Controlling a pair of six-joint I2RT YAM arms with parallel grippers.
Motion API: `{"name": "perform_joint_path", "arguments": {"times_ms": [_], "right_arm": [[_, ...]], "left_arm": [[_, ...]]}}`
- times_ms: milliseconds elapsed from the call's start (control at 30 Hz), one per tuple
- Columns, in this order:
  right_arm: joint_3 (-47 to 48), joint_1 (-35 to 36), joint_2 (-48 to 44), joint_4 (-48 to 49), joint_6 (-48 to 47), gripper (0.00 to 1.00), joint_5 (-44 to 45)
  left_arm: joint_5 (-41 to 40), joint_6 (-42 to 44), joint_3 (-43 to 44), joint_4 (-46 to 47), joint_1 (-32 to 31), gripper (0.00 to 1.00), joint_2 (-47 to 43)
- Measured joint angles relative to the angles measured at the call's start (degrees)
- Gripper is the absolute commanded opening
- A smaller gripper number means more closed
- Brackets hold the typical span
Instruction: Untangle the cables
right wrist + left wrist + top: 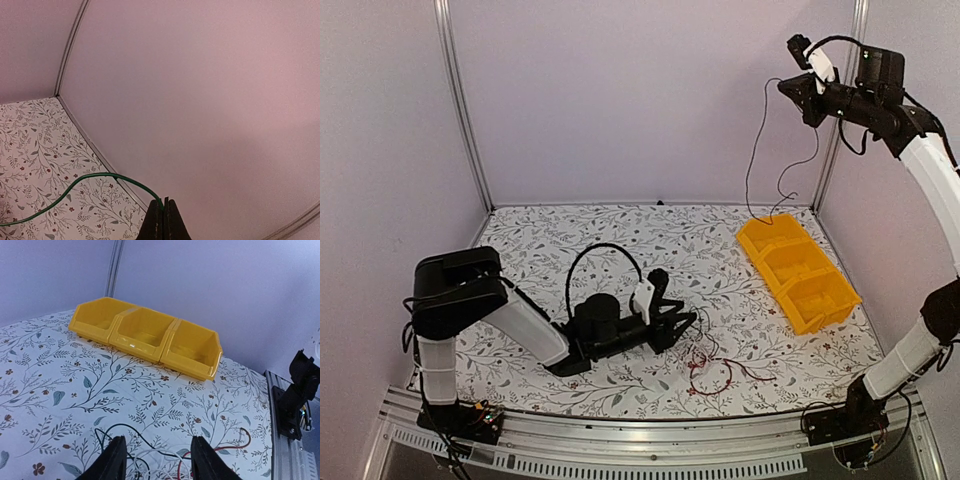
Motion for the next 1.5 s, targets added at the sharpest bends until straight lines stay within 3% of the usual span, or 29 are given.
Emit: {"name": "perform_joint_path", "arguments": {"times_ms": [133,267,933,1200,1500], "right_arm": [[-9.5,-10.5,0.0,2.8,3.1,0.00,-4.9],[-13.9,-15.2,0.0,6.3,5.4,0.00,-8.0],[-25.0,-16.0,5.0,20.4,9.2,0.00,-13.9],[-27.1,-21.1,13.0,25.6,11.6,0.00,-15.0],[-26.3,-25.7,18.8,24.5,14.3,0.00,-17.8]], "left_arm": [[-1.1,0.0,-4.0,0.6,-0.3,0.45,-6.3],[-2.9,0.4,-7.1,0.9,-0.8,0.45,-12.3],[-12.8,2.0,-15.1,-5.8,-4.0,0.45,-25.7],[-15.1,2.4,-16.1,-8.0,-4.2,0.45,-28.1],[-18.1,3.4,-17.0,-14.2,-4.7,0.47,-33.4]]}}
